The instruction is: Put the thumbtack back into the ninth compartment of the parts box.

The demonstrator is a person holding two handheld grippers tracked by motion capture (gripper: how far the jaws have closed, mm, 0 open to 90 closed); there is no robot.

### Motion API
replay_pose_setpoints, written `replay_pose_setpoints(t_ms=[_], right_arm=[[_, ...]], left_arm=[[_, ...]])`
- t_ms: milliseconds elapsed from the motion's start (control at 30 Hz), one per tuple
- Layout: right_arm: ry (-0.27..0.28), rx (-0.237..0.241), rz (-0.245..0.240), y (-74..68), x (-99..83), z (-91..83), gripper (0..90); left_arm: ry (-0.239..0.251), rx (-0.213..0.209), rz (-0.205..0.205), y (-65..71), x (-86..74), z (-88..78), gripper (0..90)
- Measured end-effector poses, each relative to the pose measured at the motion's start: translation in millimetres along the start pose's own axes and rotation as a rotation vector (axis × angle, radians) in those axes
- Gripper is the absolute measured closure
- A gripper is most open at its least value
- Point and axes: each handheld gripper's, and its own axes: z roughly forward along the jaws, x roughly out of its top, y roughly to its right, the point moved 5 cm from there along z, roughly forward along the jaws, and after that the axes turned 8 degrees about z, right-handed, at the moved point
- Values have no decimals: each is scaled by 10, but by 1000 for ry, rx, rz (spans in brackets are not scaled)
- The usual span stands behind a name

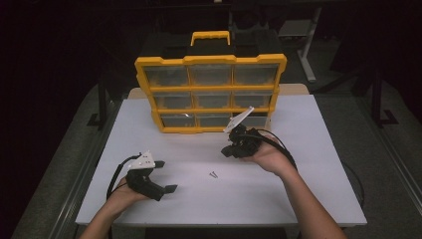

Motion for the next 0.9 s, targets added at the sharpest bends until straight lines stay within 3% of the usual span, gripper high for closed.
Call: replay_pose_setpoints(t_ms=[467,900], right_arm=[[32,-5,39,210,96,-212,868],[71,-71,98,523,153,-335,867]], left_arm=[[3,-6,5,8,5,2,0],[2,-9,4,9,5,10,0]])
